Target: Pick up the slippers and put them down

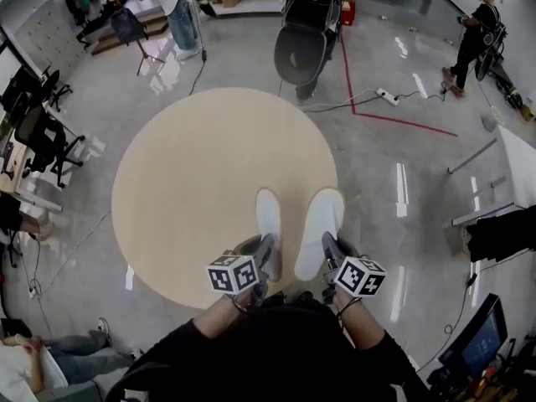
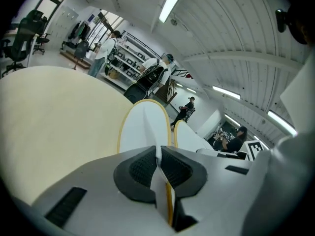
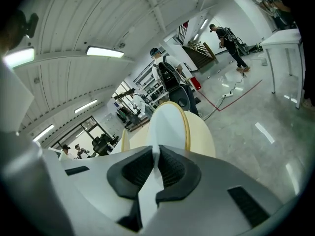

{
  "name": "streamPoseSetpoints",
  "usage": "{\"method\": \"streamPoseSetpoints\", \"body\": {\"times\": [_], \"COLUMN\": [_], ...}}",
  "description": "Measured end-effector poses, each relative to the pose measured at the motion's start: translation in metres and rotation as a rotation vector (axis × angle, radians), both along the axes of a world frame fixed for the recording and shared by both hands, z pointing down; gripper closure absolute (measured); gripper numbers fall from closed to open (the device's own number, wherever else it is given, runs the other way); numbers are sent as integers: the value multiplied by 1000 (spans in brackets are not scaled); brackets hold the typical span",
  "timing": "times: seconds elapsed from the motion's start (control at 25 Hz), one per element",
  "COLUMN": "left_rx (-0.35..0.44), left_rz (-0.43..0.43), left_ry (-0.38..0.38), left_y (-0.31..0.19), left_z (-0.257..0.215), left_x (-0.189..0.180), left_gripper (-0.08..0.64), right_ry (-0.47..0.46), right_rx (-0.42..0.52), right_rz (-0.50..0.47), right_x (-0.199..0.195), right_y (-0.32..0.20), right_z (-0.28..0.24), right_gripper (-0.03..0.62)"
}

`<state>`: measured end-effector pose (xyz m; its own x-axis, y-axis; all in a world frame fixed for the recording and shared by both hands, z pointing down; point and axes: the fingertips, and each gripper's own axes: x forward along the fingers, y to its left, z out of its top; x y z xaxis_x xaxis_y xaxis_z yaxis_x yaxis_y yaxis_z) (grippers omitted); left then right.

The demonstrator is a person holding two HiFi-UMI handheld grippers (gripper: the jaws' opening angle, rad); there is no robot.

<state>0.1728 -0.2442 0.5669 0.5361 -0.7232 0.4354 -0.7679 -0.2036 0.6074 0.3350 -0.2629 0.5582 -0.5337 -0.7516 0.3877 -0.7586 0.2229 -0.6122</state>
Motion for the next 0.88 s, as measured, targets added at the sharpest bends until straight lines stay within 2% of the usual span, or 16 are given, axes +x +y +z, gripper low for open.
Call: {"method": "streamPoseSetpoints", "body": {"times": [0.2, 0.4, 0.52, 0.64, 0.88], "left_rx": [-52, -102, -128, -153, -217], "left_rz": [36, 30, 8, -24, -61], "left_ry": [38, 29, -3, -36, -53], "left_y": [-33, -59, -78, -105, -151], "left_z": [7, 27, 45, 63, 97], "left_x": [-12, -18, -19, -12, 15], "left_gripper": [522, 522, 522, 522, 522], "right_ry": [27, 29, 18, 7, -2], "right_rx": [-53, -103, -131, -161, -211], "right_rz": [8, -8, -28, -59, -110], "right_x": [-28, -36, -37, -31, -16], "right_y": [-25, -50, -70, -96, -151], "right_z": [3, 23, 42, 60, 91], "right_gripper": [558, 558, 558, 558, 558]}}
